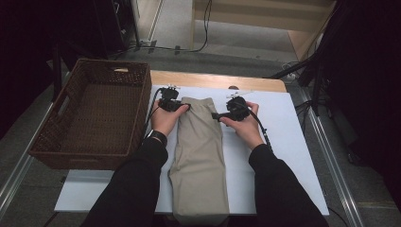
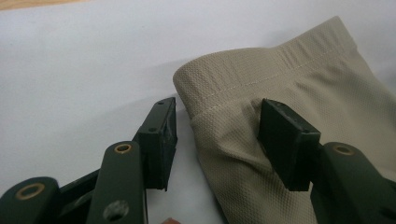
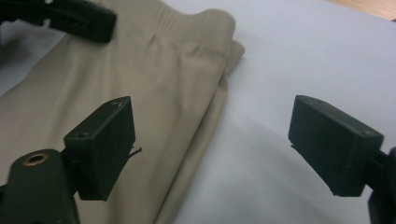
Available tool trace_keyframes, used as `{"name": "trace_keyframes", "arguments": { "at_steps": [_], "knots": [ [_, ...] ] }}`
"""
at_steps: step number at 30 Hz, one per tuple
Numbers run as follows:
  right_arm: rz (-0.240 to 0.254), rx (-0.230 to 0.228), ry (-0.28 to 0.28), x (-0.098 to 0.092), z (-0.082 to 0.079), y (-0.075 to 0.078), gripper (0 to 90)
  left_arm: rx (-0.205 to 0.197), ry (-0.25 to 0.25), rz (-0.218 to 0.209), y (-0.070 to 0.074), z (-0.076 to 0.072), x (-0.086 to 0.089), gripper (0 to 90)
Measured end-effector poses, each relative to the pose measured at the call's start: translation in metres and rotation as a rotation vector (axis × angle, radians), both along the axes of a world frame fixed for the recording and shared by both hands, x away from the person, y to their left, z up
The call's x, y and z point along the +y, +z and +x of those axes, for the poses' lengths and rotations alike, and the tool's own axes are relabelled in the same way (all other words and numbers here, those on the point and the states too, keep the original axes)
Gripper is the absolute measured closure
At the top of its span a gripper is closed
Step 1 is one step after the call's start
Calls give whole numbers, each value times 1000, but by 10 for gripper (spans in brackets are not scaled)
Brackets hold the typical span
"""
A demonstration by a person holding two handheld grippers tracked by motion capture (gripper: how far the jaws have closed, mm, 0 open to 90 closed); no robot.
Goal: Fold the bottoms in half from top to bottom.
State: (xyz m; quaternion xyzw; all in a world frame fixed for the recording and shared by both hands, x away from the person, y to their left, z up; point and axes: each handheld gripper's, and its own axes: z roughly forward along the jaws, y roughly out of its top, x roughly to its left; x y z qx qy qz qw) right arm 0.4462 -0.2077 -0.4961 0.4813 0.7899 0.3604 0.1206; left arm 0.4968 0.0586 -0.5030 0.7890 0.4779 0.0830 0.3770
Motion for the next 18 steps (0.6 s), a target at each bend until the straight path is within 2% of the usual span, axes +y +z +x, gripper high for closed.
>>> {"name": "trace_keyframes", "arguments": {
  "at_steps": [5, 7, 9, 12, 16, 18],
  "knots": [
    [-18, 1, -28, 8, 14, -3, 241, 10, -21, 2, 1, -1, 2, 473],
    [-13, 9, -27, 10, 19, -4, 272, -2, -23, 18, 1, -2, 2, 506],
    [-25, 15, -32, 14, 23, -6, 313, -6, -18, 17, 0, -3, 3, 527],
    [-70, 25, -47, 20, 30, -8, 363, -5, -23, 10, 0, -3, 4, 534],
    [-107, 1, -51, 25, 34, -10, 437, -5, -8, -20, -1, -4, 6, 531],
    [-105, 4, -46, 26, 36, -13, 471, -11, -5, -26, -3, -4, 6, 532]
  ]
}}
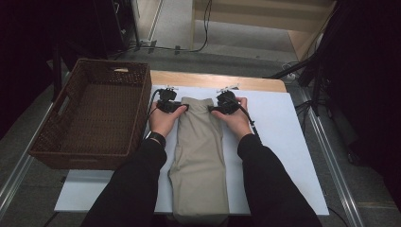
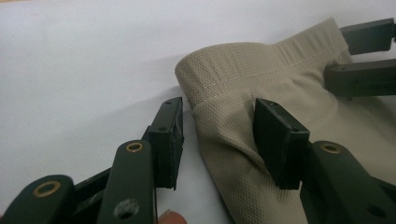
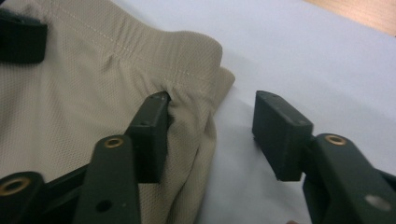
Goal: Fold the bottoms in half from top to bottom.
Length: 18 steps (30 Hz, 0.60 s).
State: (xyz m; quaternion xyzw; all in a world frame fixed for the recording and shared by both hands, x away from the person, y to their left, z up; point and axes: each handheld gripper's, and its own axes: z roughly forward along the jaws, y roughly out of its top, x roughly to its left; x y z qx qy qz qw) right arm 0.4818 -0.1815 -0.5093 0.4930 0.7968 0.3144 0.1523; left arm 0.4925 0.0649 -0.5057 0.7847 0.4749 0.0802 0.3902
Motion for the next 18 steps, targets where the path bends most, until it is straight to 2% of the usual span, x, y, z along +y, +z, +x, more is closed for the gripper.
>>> {"name": "trace_keyframes", "arguments": {
  "at_steps": [4, 7, 9, 11, 14, 18],
  "knots": [
    [50, 13, 14, -1, 4, 0, 602, 2, 18, 0, 0, -1, 0, 548],
    [63, 17, 23, -1, 3, -1, 748, -2, 13, -8, -2, -4, 0, 626],
    [100, 36, 48, -2, 1, -2, 819, 1, 3, -2, -2, -5, 1, 734],
    [105, 42, 67, -3, 0, -2, 833, 2, -5, 8, -1, -5, 1, 806],
    [99, 31, 75, -6, -2, 1, 844, -35, -13, 26, 3, -5, -3, 826],
    [102, -36, 57, -12, -3, 20, 848, -99, -9, -17, 23, 1, -7, 832]
  ]
}}
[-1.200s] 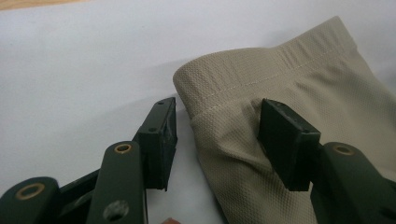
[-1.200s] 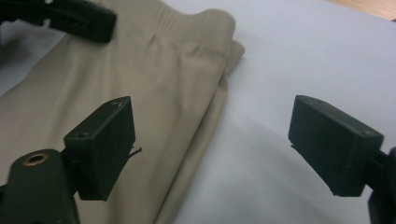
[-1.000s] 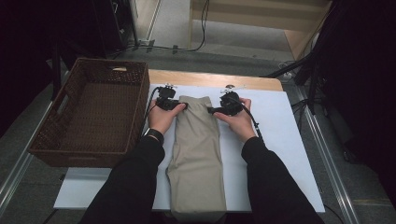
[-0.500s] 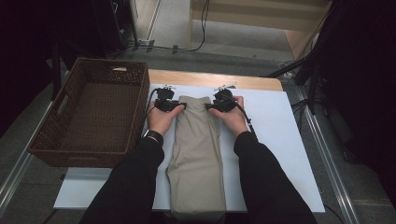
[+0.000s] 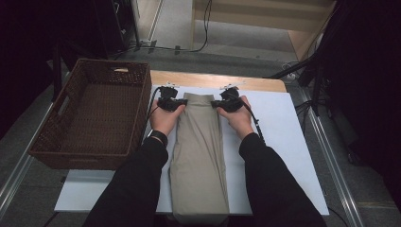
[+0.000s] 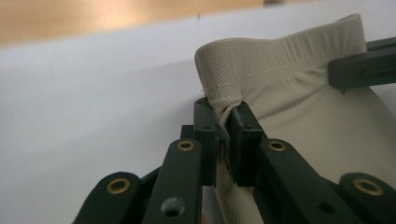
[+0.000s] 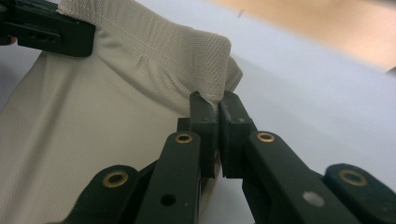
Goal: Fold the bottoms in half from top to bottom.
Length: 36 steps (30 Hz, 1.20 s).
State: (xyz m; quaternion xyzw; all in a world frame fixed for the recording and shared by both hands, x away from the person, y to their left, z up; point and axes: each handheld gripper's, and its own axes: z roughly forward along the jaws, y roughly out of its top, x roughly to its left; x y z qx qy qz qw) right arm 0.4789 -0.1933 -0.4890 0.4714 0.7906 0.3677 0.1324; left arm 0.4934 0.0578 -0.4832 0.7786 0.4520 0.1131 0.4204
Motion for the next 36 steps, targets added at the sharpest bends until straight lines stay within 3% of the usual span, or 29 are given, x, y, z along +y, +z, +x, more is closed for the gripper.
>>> {"name": "trace_keyframes", "arguments": {
  "at_steps": [5, 10, 13, 16, 18, 20, 22, 25, 30, 36],
  "knots": [
    [-20, -72, -24, -13, 3, 40, 851, -85, -39, -22, 38, 8, -12, 834],
    [1, -168, -54, -27, 7, 82, 851, -146, -74, -96, 84, 16, -18, 833],
    [34, -219, -43, -36, 5, 101, 850, -172, -101, -93, 103, 13, -20, 832],
    [59, -241, -25, -39, -4, 106, 849, -192, -113, -90, 106, 4, -18, 831],
    [51, -287, 6, -39, -13, 104, 849, -202, -126, -101, 104, -4, -15, 831],
    [55, -303, 29, -40, -24, 100, 849, -217, -144, -102, 101, -16, -12, 831],
    [63, -314, 52, -41, -36, 97, 849, -235, -157, -111, 98, -27, -10, 830],
    [69, -330, 74, -43, -53, 93, 848, -264, -186, -93, 97, -47, -8, 830],
    [112, -344, 104, -44, -83, 87, 847, -279, -199, -113, 93, -74, -2, 829],
    [104, -372, 141, -42, -117, 82, 846, -298, -232, -114, 87, -109, 5, 827]
  ]
}}
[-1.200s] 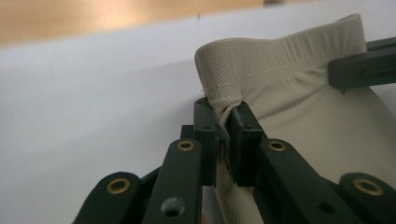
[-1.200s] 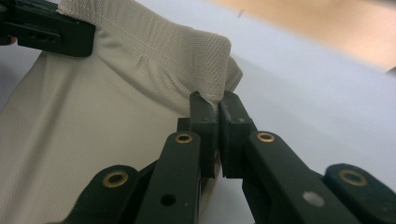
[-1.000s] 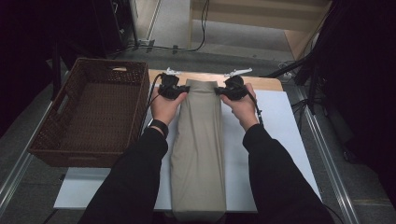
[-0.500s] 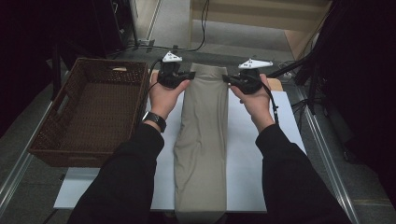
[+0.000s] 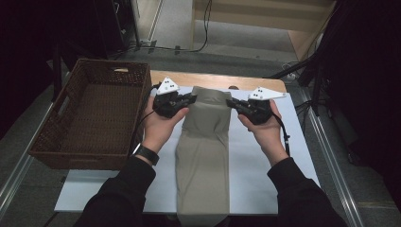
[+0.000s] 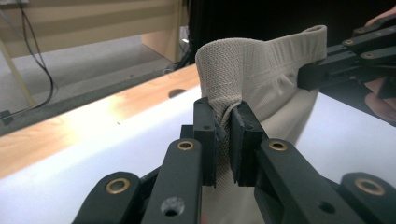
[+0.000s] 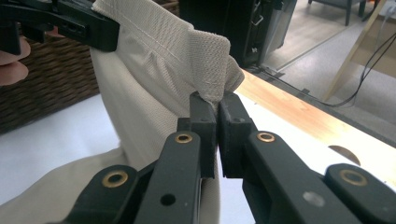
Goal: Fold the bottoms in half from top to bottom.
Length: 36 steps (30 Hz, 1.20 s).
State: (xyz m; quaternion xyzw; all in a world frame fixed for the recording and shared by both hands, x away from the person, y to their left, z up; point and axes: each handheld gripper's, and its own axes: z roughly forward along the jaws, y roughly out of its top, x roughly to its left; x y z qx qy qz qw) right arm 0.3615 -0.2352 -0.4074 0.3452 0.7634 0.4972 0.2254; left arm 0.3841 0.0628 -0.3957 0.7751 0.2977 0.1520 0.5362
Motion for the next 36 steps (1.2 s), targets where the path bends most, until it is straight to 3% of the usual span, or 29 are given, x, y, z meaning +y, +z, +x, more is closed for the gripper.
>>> {"name": "trace_keyframes", "arguments": {
  "at_steps": [6, 14, 16, 23, 27, 33, 36],
  "knots": [
    [3, -22, 24, 3, -39, -10, 845, -19, -38, 4, -11, -39, 8, 826],
    [-32, -26, 50, 8, -86, -34, 845, -24, -76, 22, -40, -85, 16, 824],
    [-30, -21, 56, 8, -95, -41, 845, -19, -82, 19, -47, -97, 17, 824],
    [-43, -18, 81, 8, -130, -67, 845, -22, -120, 66, -74, -133, 21, 821],
    [-59, -3, 94, 10, -146, -82, 844, -2, -133, 79, -89, -149, 23, 821],
    [-38, -1, 132, 10, -173, -100, 843, 3, -162, 100, -102, -178, 29, 819],
    [-54, 12, 139, 13, -183, -105, 843, 2, -180, 129, -104, -190, 29, 819]
  ]
}}
